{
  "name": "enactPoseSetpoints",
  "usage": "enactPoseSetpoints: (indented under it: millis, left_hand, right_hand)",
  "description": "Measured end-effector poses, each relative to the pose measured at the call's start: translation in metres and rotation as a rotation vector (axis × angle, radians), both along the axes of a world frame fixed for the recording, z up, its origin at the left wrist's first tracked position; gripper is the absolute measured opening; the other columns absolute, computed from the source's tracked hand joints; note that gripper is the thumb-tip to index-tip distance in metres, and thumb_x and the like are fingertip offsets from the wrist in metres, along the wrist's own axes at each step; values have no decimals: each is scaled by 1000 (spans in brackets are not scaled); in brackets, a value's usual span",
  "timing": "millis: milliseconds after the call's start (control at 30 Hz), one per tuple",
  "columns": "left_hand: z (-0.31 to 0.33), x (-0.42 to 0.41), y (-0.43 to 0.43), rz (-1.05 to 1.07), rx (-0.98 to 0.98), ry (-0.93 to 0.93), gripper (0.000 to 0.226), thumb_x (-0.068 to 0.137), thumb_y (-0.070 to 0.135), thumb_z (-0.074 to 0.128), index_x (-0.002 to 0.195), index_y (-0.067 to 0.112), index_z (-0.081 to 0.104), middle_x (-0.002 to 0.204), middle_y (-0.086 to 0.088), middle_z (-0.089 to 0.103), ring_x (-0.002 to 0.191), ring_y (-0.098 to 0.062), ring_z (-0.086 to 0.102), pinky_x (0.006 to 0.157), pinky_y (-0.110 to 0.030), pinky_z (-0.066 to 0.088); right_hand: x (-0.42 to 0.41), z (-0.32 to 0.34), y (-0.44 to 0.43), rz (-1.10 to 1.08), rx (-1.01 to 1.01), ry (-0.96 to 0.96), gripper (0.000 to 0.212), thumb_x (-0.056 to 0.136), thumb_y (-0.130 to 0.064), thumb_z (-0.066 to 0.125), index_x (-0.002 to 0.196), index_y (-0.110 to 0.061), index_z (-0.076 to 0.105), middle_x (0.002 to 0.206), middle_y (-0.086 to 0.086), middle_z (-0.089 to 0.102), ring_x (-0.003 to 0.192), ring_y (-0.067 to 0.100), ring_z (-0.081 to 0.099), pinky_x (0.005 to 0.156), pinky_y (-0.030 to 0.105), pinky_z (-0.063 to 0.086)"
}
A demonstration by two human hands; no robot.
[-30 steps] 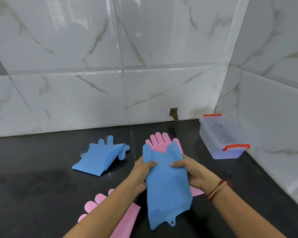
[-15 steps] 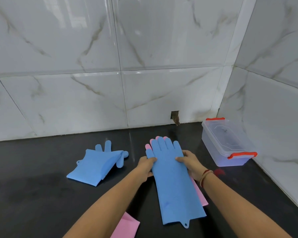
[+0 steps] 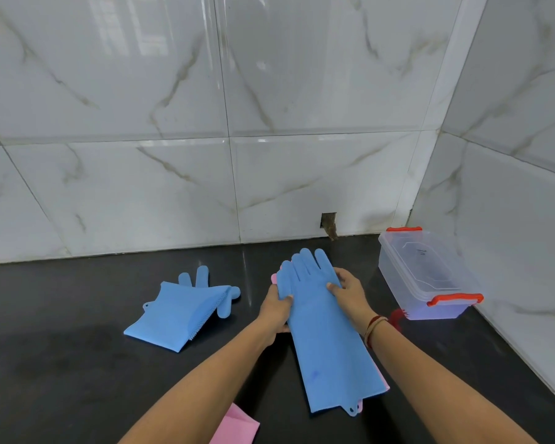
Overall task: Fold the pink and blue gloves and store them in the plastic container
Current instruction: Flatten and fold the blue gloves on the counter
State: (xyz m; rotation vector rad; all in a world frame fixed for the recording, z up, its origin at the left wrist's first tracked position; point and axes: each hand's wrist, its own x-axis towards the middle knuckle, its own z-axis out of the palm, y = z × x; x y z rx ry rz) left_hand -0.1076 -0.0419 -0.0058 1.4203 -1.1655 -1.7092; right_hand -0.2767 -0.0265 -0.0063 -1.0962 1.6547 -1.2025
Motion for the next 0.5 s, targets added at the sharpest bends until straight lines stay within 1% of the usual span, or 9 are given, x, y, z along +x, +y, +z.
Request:
enactPoseSetpoints:
  millis: [67,133,267,367,500]
  left_hand:
    - [-4,1,-1,4,35,0,25,99,17,46,123,20,44,104,6,61,92,-15,65,65,-33,58]
    - [-7,3,-1,6,44,0,24,98,18,49,122,18,45,105,2,63,92,-17,67,64,-32,58]
    - [-9,3,-1,7,41,1,21,97,20,51,118,20,45,107,0,64,91,-19,68,63,-31,59]
    - [-9,3,-1,17,48,-2,22,97,20,52,118,19,45,111,-2,63,91,-18,68,62,-30,59]
    - [-9,3,0,18,59,12,24,95,20,55,117,21,45,111,-2,63,91,-18,68,59,-28,58]
  right_hand:
    - [-4,-7,2,-45,75,34,26,94,-13,51,121,-15,51,117,4,57,101,21,58,92,37,51]
    - [-6,-13,3,-61,104,56,28,95,-14,50,122,-12,51,121,8,58,104,23,59,97,42,50]
    - [0,-8,0,-84,42,165,28,97,-16,47,125,-16,52,126,6,58,103,17,55,96,38,47]
    - [2,-7,-2,-70,48,240,30,98,-19,44,128,-16,51,129,7,57,112,22,55,98,40,46]
    - [4,-10,-1,-26,97,339,39,98,-22,44,136,-17,42,132,9,51,114,25,54,99,40,45]
